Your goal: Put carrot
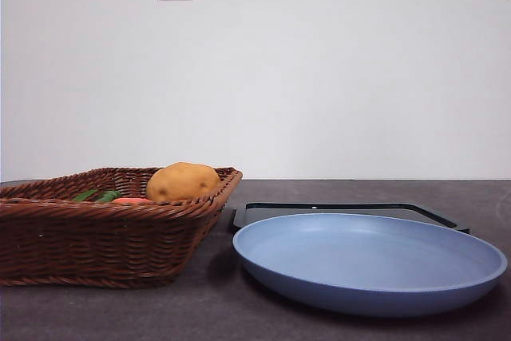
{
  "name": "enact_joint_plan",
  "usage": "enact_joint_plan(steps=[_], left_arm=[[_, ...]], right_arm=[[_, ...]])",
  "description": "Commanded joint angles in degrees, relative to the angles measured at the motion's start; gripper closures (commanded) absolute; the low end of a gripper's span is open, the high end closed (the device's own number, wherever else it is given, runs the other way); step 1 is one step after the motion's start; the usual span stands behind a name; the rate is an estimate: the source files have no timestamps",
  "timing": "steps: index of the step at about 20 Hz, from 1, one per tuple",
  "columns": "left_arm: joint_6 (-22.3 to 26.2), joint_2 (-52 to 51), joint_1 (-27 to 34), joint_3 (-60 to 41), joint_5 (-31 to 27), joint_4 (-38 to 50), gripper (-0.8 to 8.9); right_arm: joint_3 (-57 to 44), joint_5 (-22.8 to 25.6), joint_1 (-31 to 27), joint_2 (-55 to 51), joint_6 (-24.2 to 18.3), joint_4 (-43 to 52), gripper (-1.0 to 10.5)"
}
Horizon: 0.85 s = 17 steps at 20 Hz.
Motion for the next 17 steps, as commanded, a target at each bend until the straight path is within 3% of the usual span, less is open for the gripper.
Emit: enact_joint_plan(steps=[1,8,14,17], left_arm=[[0.3,4.2,0.2,4.0,1.6,0.1,8.07],[4.9,20.0,0.1,13.9,6.5,-0.1,8.07],[13.4,38.0,-1.4,26.1,17.9,-3.0,8.07],[18.7,44.3,-4.4,32.1,19.7,-8.4,8.07]], right_arm=[[4.2,-1.6,0.1,2.8,-0.9,-0.7,9.4],[13.9,-7.3,0.1,14.1,-3.2,-5.6,9.4],[23.6,-16.9,0.1,29.8,-10.9,-12.5,9.4],[27.7,-21.3,0.1,38.3,-15.9,-18.4,9.4]])
